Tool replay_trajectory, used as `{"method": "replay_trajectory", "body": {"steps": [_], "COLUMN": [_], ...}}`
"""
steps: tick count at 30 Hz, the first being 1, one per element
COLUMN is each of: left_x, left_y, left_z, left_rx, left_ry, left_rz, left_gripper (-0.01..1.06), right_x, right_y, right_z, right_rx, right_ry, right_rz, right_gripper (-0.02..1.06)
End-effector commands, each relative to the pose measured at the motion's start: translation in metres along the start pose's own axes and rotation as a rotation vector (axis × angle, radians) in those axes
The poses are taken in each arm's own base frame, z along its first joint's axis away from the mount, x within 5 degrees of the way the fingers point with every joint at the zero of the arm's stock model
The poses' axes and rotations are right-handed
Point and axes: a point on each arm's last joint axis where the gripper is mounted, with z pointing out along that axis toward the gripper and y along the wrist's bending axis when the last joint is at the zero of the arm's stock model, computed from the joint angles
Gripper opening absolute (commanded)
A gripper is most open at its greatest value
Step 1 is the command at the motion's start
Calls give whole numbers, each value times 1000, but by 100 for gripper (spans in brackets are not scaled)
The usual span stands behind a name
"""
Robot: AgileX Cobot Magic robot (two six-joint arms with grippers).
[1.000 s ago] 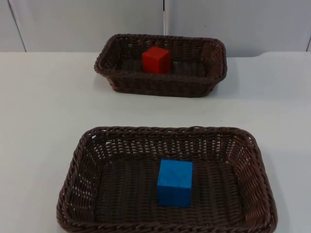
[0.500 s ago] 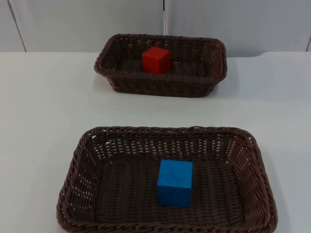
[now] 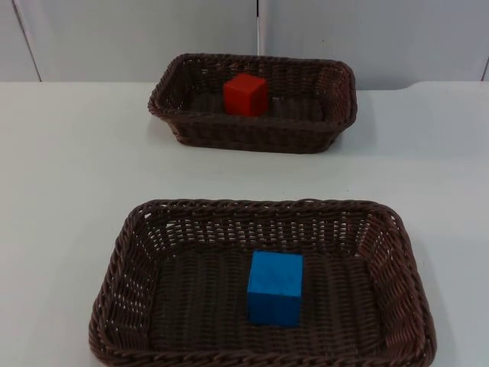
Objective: Pick up one cube with the left hand and place it into the upper basket. Pick up one cube with the right hand and place it into the lower basket.
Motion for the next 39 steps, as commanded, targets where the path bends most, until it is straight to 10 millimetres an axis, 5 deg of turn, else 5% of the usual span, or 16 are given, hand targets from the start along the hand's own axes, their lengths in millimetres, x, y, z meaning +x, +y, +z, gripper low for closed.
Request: {"method": "replay_trajectory", "body": {"steps": [1, 11, 16, 39], "left_x": [0, 0, 0, 2], "left_y": [-1, -1, -1, 1], "left_z": [0, 0, 0, 0], "left_rx": [11, 11, 11, -2], "left_ry": [-3, -3, -3, 20], "left_rz": [-1, -1, -1, 6], "left_gripper": [105, 105, 105, 105], "right_x": [-1, -1, -1, -1], "right_y": [1, 3, 3, 3], "right_z": [0, 0, 0, 0], "right_rx": [-8, -31, -31, -31], "right_ry": [-13, -12, -12, -15], "right_rz": [-11, -32, -32, -32], "right_gripper": [72, 75, 105, 105]}}
